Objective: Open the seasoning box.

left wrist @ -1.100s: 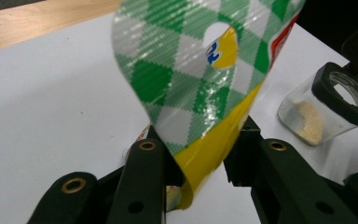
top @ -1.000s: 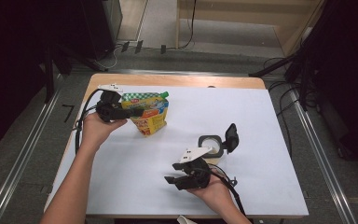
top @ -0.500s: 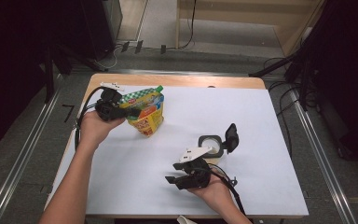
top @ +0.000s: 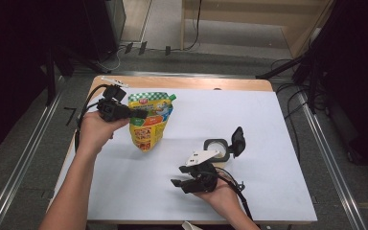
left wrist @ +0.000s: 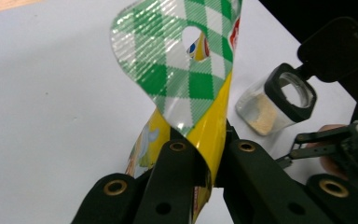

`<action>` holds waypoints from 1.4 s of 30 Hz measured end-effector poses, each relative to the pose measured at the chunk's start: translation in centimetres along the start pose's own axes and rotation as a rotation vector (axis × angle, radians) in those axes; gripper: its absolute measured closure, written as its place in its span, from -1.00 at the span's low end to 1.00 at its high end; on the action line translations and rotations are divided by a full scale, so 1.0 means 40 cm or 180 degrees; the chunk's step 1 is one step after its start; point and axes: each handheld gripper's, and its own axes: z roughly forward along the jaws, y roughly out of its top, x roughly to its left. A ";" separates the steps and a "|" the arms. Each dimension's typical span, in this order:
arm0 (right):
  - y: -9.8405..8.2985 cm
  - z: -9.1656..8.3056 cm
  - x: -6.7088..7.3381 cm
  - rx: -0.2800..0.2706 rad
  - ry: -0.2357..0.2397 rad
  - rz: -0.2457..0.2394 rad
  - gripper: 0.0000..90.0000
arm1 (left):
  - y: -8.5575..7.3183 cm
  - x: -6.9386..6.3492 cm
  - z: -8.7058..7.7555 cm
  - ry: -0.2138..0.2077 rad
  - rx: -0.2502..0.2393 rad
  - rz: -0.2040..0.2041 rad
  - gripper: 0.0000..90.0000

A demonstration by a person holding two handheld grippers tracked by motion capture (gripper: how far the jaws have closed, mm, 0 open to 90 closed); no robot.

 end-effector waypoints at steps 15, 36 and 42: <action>0.004 0.021 -0.007 -0.0143 -0.0105 -0.0065 0.13 | -0.008 -0.115 -0.040 -0.0167 -0.0061 0.0050 1.00; 0.014 0.047 -0.014 -0.0275 -0.0352 -0.0113 0.07 | -0.042 -0.232 -0.047 -0.0516 0.0096 0.0074 1.00; -0.002 0.046 -0.012 -0.0440 -0.0511 -0.0113 0.15 | -0.043 -0.251 -0.042 -0.0655 0.0132 0.0030 1.00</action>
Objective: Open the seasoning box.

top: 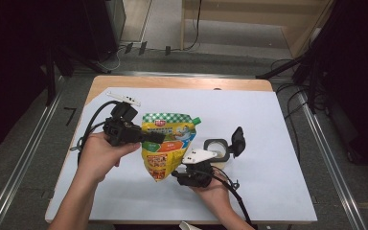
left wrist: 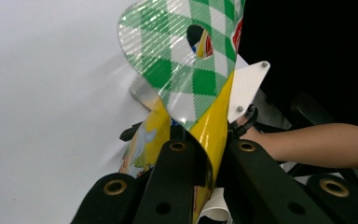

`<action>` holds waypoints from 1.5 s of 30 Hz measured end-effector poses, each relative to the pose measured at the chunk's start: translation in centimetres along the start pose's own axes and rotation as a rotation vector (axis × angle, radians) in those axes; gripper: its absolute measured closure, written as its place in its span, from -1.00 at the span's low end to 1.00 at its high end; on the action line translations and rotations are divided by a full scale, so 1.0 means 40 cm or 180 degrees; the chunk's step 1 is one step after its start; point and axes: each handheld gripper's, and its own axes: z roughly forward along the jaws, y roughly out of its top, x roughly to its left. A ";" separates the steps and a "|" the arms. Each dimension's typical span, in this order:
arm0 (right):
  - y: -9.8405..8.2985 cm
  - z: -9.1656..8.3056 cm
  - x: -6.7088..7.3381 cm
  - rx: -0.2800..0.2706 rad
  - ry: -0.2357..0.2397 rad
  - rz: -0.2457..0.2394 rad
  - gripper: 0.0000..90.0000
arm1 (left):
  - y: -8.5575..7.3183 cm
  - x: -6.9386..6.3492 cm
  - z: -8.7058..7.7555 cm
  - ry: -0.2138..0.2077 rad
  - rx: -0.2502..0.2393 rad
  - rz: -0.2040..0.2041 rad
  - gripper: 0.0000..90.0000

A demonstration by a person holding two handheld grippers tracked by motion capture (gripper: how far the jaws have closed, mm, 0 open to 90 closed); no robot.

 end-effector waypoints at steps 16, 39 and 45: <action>0.005 -0.013 0.058 -0.0069 0.0042 -0.0398 0.23 | -0.001 0.015 0.047 0.0256 -0.0020 -0.0103 1.00; 0.040 -0.059 0.085 -0.0136 0.0705 -0.0093 0.34 | 0.004 0.005 0.109 0.0393 -0.0003 0.0125 0.82; 0.041 -0.066 0.087 -0.0156 0.0739 -0.0072 0.34 | 0.003 0.003 0.116 0.0374 -0.0001 0.0168 0.78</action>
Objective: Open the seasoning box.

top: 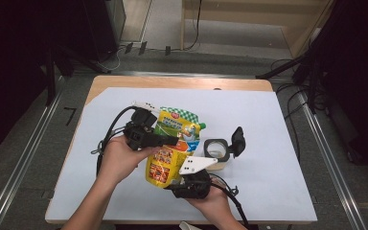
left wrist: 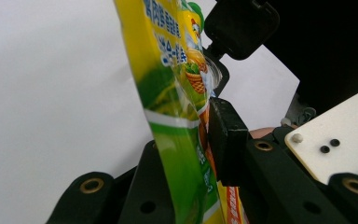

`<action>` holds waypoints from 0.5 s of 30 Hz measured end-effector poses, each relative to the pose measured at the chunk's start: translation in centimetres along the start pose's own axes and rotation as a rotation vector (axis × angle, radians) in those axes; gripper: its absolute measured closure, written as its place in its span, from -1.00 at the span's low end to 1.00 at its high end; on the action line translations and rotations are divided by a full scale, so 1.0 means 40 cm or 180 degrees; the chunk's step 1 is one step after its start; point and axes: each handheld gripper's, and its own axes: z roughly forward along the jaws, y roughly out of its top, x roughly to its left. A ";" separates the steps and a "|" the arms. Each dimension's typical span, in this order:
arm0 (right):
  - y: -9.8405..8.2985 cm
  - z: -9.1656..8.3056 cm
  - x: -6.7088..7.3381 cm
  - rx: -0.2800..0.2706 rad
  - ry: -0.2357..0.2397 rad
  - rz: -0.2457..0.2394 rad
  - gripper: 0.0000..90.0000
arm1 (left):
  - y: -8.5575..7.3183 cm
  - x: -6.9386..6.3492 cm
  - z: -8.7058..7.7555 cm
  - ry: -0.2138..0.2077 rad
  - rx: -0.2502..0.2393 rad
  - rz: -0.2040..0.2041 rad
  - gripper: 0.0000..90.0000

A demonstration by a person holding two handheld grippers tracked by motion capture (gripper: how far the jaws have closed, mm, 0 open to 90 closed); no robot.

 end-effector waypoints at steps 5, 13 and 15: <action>0.001 -0.009 0.005 -0.0024 0.0000 0.0010 0.34 | 0.000 -0.006 0.007 -0.0017 -0.0016 0.0022 0.76; -0.001 -0.017 0.010 -0.0040 0.0030 0.0023 0.33 | 0.001 -0.016 0.025 -0.0004 -0.0010 0.0037 0.73; -0.001 -0.020 0.012 -0.0050 0.0055 0.0027 0.33 | 0.003 -0.019 0.030 0.0021 0.0027 0.0021 0.72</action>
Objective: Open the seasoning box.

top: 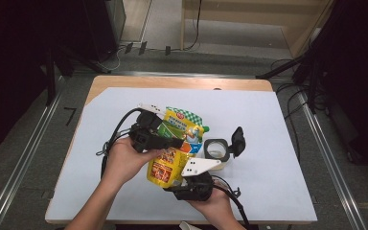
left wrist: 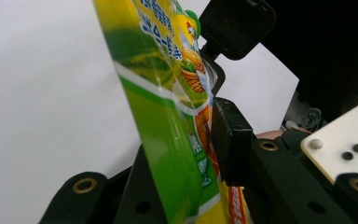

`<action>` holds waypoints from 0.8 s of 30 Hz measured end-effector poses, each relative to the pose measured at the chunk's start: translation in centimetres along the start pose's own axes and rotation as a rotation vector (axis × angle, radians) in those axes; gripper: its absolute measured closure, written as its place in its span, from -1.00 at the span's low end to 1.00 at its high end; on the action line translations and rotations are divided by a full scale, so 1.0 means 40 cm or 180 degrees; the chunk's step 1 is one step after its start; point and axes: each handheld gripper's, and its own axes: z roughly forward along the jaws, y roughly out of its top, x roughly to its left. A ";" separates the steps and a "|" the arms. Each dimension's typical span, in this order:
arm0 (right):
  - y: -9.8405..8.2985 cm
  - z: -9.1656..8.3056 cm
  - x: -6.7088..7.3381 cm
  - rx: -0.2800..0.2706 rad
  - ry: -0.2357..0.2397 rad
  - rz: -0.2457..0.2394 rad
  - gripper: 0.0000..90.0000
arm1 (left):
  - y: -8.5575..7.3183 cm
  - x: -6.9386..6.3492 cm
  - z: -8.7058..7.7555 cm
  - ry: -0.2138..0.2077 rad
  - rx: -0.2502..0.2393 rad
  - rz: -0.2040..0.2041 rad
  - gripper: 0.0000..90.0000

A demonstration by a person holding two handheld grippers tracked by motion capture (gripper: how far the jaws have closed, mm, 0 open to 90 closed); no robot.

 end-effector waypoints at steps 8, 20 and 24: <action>-0.005 -0.007 0.002 -0.0028 0.0013 -0.0075 0.29 | 0.004 -0.003 0.015 0.0040 0.0069 -0.0013 0.70; -0.006 -0.018 0.015 -0.0010 -0.0068 -0.0164 0.25 | 0.011 0.007 0.029 -0.0120 0.0115 -0.0124 0.71; -0.007 -0.020 0.019 -0.0021 -0.0074 -0.0151 0.25 | 0.014 0.011 0.039 -0.0133 0.0146 -0.0154 0.71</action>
